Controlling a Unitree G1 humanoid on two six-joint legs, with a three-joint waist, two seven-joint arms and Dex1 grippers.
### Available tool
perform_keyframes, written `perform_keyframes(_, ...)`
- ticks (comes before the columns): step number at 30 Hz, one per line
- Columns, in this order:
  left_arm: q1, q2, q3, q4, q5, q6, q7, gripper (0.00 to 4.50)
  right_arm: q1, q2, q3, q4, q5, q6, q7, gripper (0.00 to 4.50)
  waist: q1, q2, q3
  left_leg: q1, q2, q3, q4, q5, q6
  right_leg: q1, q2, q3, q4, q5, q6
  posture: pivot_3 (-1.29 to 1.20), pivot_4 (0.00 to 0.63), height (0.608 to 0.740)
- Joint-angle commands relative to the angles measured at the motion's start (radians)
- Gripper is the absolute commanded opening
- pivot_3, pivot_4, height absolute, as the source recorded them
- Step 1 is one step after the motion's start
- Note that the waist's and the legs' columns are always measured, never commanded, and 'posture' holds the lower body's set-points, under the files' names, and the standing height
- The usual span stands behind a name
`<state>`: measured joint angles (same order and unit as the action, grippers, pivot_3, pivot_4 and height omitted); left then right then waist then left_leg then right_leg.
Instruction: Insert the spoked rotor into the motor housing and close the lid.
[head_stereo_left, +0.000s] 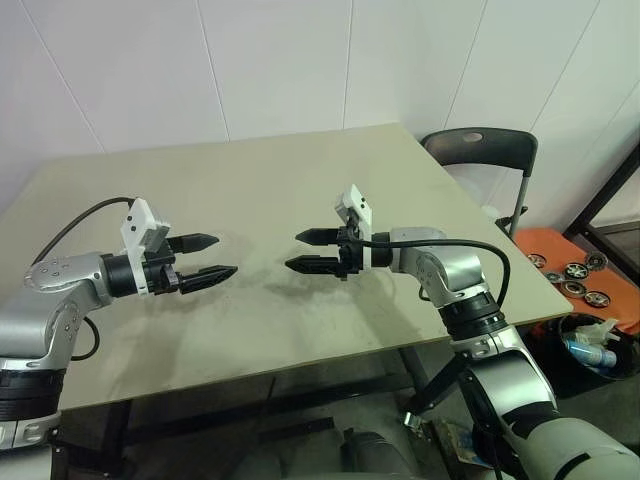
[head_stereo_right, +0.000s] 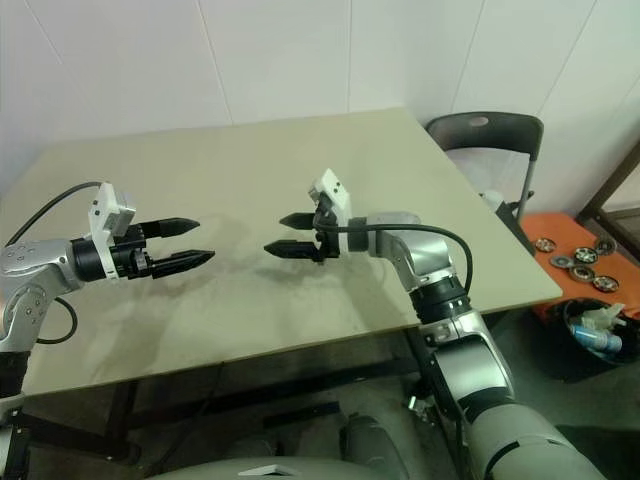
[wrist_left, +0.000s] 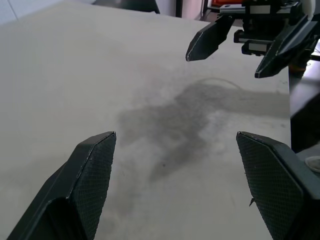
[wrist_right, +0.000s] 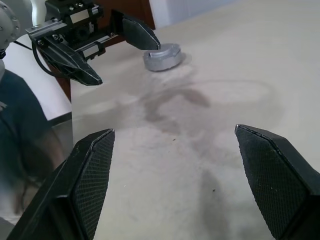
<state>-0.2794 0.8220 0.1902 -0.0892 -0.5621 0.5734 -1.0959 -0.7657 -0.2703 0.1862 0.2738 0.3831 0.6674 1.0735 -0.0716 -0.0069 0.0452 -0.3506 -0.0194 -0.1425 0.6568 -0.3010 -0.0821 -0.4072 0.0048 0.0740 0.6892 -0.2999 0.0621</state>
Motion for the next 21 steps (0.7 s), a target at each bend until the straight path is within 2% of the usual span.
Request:
perform_keyframes(1, -0.017, 0.014, 0.020, 0.000, -0.006, -0.017, -0.007, 4.10, -0.006, -0.010, -0.024, -0.056, 0.032, 0.001, 0.014, 4.02, 0.003, 0.000, 0.000, 0.000, 0.000, 0.000, -0.001, 0.000, 0.000, 0.000, 0.000, 0.000, -0.001, 0.000, 0.000, 0.00, 0.000, 0.740)
perform_keyframes(10, 0.054, -0.002, 0.054, -0.073, -0.043, 0.025, 0.043, 4.10, -0.015, -0.002, -0.017, -0.027, 0.029, -0.011, 0.015, 4.02, 0.002, 0.000, 0.000, 0.000, 0.001, 0.000, -0.007, 0.000, 0.000, -0.001, -0.001, 0.001, -0.005, 0.000, 0.000, 0.00, 0.000, 0.740)
perform_keyframes(21, 0.038, 0.013, 0.079, -0.073, -0.069, 0.042, 0.064, 4.10, -0.029, 0.018, -0.012, -0.035, 0.039, 0.001, 0.029, 4.02, 0.003, 0.000, 0.000, 0.000, 0.001, 0.000, -0.007, 0.000, 0.000, -0.001, -0.001, 0.001, -0.005, 0.000, 0.000, 0.00, 0.000, 0.740)
